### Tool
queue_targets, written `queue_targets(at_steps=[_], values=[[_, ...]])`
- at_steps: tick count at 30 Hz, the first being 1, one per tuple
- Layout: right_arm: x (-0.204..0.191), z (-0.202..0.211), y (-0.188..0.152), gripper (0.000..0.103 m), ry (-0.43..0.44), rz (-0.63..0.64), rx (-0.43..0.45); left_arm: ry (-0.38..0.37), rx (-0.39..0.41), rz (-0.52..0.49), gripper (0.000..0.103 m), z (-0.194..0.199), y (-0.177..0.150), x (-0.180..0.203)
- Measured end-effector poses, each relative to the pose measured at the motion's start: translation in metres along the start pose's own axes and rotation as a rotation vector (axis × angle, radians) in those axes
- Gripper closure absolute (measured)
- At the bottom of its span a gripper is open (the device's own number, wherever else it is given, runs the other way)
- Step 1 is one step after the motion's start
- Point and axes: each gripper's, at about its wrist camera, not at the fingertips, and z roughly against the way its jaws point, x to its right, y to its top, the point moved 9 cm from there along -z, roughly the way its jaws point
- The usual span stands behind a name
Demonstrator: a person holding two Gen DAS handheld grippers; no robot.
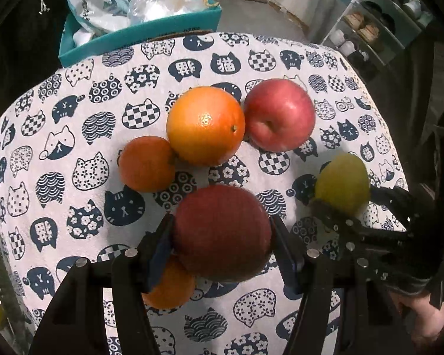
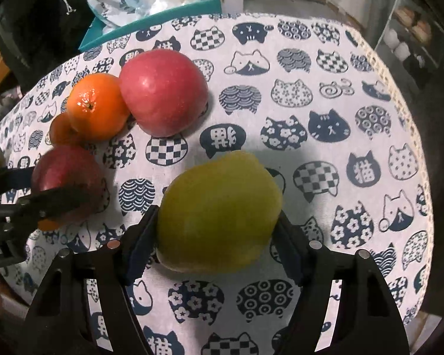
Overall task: Organize fruits
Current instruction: 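Grasp the yellow pear with the right gripper while the left gripper grasps the red apple, then lift the pear and apple in both grippers and carry them toward the glass bowl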
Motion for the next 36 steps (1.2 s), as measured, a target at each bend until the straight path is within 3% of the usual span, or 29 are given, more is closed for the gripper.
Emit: queue_targets(at_steps=[6,13,25,29,33,36], values=[[0.003,0.018,0.009,0.038,-0.019,0.006,0.048,0.008,0.015,-0.028,0.038,0.009,-0.007,0.000],[-0.001,0.017,0.005,0.037,-0.018,0.010,0.008,-0.013,-0.021,-0.046,0.038,0.004,-0.016,0.003],[0.007,0.000,-0.010,0.036,0.034,-0.049,-0.073,0.034,-0.026,-0.083,0.038,-0.008,-0.017,0.005],[0.004,-0.005,-0.018,0.036,0.047,-0.053,-0.119,0.035,-0.031,-0.092,0.033,-0.010,-0.017,0.006],[0.005,-0.005,-0.020,0.036,0.042,-0.052,-0.109,0.047,-0.031,-0.116,0.031,-0.010,-0.018,0.008],[0.003,-0.005,-0.016,0.044,0.056,-0.045,-0.095,0.058,-0.035,-0.134,0.031,-0.010,-0.019,0.009]])
